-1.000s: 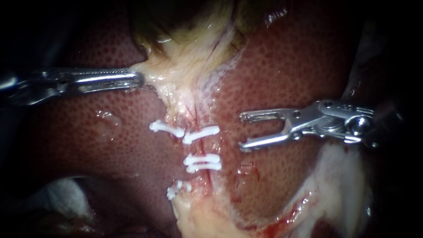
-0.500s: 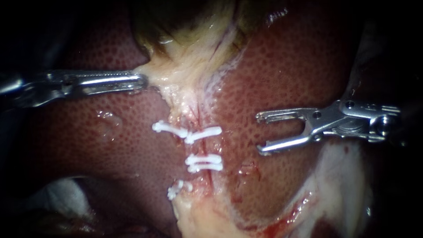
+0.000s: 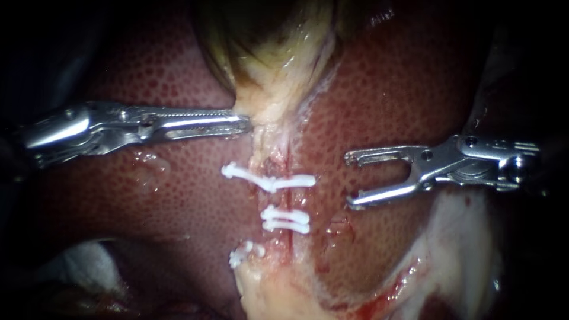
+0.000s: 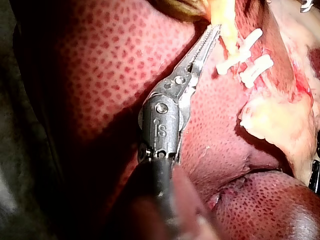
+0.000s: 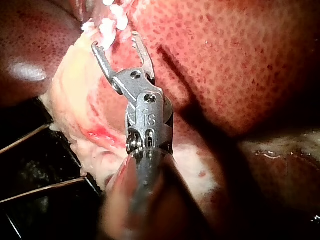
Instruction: Going back third clip right tube
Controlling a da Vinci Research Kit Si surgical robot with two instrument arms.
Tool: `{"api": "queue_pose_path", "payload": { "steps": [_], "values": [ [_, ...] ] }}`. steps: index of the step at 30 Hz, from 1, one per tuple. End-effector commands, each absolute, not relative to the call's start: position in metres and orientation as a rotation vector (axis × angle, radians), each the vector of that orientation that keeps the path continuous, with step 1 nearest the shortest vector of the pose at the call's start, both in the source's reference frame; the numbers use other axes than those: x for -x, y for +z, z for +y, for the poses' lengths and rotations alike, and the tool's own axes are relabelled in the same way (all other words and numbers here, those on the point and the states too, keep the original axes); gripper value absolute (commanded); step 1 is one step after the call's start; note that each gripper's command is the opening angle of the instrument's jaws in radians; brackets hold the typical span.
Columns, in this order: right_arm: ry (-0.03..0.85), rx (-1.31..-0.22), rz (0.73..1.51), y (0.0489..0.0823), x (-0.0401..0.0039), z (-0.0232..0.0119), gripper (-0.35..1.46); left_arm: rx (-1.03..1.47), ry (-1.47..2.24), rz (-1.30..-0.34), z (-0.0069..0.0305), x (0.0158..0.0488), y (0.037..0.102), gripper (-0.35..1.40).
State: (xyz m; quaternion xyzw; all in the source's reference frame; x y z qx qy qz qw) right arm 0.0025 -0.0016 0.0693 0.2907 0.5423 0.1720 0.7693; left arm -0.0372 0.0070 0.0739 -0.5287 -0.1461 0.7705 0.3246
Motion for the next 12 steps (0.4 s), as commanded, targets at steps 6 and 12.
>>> {"api": "queue_pose_path", "payload": {
  "steps": [6,12],
  "values": [
    [0.374,-0.631,1.177,0.0692,-0.0026,-0.0016,0.5,1.385,2.021,-0.384,0.007,0.0371,0.0739,-0.35],
    [0.374,-0.631,1.177,0.0692,-0.0026,-0.0016,0.5,1.382,2.024,-0.386,0.007,0.037,0.0739,-0.35]
  ]
}}
